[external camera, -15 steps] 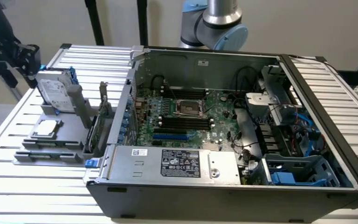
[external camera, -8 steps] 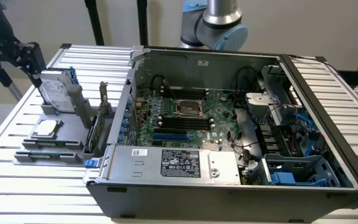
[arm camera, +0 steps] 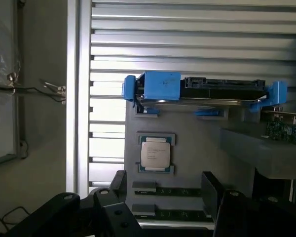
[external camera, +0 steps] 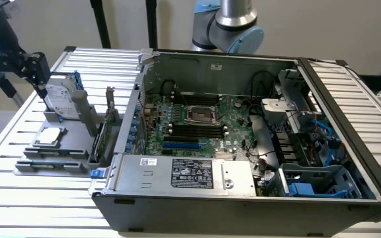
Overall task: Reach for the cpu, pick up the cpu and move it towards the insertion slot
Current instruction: 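Pick up the cpu and move it towards the insertion slot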
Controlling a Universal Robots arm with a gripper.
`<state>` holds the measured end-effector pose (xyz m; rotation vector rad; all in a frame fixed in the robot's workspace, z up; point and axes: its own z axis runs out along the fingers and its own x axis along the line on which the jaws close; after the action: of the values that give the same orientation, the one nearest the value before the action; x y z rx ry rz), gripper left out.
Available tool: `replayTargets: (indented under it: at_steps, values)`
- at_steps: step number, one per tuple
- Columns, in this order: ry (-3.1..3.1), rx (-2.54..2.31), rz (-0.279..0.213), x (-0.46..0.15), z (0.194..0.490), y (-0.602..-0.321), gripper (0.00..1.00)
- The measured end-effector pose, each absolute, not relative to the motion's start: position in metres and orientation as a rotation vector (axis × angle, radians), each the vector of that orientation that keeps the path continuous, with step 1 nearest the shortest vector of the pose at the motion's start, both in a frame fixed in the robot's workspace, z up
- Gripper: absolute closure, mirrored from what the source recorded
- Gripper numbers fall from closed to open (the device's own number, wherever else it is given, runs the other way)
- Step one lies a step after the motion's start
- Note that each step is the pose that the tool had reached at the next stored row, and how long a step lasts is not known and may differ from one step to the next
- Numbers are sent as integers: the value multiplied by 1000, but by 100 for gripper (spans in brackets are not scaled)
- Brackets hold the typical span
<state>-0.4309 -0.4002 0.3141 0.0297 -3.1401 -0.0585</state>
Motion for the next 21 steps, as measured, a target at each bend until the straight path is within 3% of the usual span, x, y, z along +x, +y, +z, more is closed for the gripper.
replayTargets:
  at_steps: [21]
  values:
    - [-3140, 30, -58, -431, 276, -406, 29]
